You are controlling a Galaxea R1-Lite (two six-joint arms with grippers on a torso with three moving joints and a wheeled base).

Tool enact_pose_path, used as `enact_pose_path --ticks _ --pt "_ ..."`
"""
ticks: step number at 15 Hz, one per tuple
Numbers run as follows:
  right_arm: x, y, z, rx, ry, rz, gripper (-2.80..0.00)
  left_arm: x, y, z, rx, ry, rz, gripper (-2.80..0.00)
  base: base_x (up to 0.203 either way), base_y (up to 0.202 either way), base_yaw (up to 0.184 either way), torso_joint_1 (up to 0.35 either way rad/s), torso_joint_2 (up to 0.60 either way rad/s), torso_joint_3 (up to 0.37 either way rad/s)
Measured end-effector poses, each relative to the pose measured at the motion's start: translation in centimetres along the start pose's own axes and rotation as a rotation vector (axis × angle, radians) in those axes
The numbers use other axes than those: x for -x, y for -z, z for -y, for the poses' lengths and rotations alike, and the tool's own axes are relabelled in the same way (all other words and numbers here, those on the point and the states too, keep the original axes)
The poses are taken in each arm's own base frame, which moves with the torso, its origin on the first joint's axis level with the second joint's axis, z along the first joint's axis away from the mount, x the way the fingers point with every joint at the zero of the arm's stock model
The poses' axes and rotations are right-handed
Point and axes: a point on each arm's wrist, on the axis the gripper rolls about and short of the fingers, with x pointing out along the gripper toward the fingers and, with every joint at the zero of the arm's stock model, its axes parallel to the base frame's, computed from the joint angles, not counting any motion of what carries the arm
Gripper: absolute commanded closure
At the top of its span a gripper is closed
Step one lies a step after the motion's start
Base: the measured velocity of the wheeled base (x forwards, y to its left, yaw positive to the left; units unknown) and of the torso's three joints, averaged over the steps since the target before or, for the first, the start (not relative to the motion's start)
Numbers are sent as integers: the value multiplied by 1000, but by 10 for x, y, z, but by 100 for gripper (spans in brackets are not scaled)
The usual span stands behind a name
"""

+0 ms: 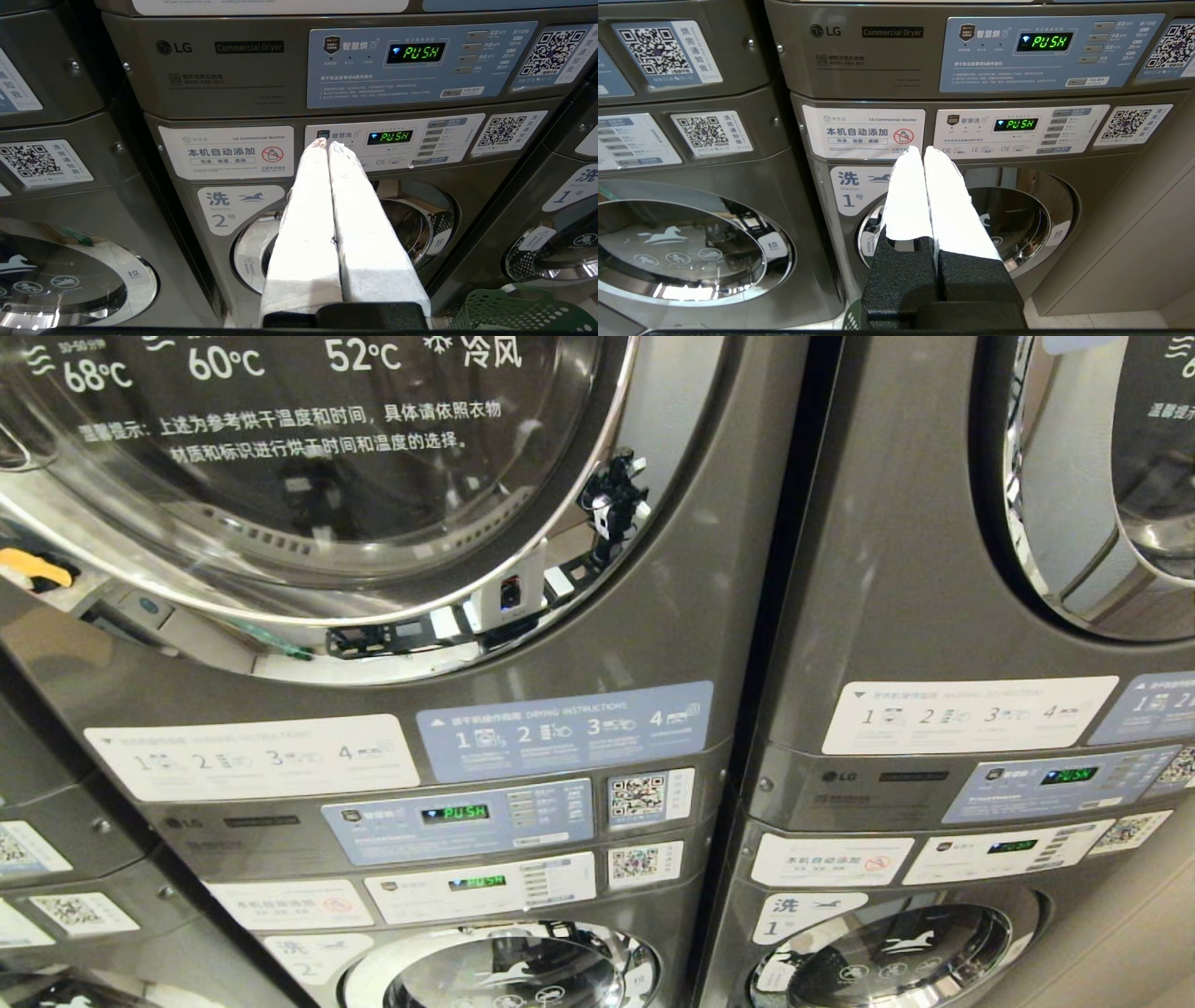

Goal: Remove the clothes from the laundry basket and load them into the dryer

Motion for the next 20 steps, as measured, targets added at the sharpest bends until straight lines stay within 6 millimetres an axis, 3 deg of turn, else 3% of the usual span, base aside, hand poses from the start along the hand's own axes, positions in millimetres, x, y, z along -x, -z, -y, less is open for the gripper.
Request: enact_pose_path --ticks 20 --pt "0 0 0 0 -1 0 0 0 0 0 0 0 0 0 0 0 0 0 0 0"
